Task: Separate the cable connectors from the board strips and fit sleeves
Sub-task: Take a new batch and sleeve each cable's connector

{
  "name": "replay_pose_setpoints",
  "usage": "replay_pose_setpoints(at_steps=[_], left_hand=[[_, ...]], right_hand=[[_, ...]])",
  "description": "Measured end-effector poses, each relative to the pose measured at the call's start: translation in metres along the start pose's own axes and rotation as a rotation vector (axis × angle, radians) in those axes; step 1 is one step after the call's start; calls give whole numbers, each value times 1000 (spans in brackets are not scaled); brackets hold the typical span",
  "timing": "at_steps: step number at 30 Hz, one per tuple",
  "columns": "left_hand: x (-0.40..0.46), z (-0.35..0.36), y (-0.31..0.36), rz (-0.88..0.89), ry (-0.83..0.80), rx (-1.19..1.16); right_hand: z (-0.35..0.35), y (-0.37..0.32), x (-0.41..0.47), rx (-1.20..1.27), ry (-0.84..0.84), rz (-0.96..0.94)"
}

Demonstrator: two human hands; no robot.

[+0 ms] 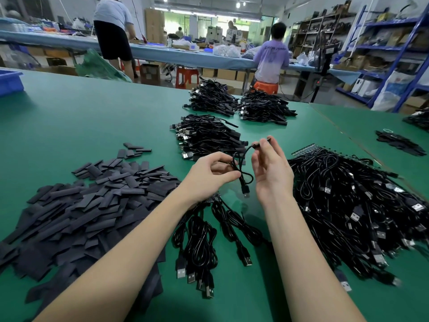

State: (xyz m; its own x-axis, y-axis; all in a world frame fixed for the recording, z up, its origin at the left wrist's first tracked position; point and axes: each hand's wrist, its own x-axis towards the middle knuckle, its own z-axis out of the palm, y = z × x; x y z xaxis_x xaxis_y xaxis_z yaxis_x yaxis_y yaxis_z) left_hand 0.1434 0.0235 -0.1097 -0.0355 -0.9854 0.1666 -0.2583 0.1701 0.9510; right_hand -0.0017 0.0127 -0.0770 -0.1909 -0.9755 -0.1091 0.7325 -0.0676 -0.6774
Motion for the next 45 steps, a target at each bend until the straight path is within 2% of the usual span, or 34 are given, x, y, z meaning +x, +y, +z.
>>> replay_pose_setpoints(at_steps=[5,9,15,20,24,30,34,36,39,41,45], left_hand=[[12,-8,10,220,144,141],[43,-33,20,435,224,541],[80,-51,2,405,91,1128],[86,-36,-7,392,51,1322],[83,-32,-15,353,100,1305],[57,-35,-10,279,173,1038],[30,-37,-3,188,222,858],[17,-39,-3,101,146,829],[4,-41,-3,-12,-107,908],[2,-43,-1,-38,-208,931],[4,-46,-4,-19,-249,810]], right_hand=[[-4,-8,6,-24,-46,-49],[-13,-6,9,-157,-87,34],[-22,3,13,-232,-56,131],[-24,6,16,-263,-49,174],[-25,7,13,-427,-80,188],[-21,11,7,-824,-275,158],[-22,19,8,-1205,-357,-20],[-24,24,9,-1425,-392,-126],[-25,31,8,-1622,-432,-182],[-24,32,8,-1636,-429,-185],[-25,29,9,-1570,-458,-168]])
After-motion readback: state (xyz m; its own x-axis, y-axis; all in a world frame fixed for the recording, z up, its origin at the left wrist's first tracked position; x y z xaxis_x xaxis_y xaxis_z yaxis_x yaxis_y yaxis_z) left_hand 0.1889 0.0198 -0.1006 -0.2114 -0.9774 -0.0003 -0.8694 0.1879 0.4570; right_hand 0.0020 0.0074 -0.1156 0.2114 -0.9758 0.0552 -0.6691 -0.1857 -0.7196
